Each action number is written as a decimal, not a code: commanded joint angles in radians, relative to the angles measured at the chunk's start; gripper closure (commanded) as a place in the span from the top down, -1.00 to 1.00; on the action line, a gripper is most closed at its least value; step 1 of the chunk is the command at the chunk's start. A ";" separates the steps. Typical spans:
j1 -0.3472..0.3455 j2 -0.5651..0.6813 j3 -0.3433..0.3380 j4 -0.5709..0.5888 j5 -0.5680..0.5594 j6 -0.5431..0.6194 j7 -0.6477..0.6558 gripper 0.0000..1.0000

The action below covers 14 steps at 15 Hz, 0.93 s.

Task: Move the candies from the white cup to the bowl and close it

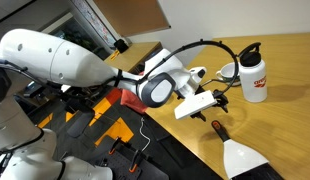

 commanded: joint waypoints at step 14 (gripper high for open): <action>-0.192 0.113 0.187 0.038 0.217 0.035 -0.407 1.00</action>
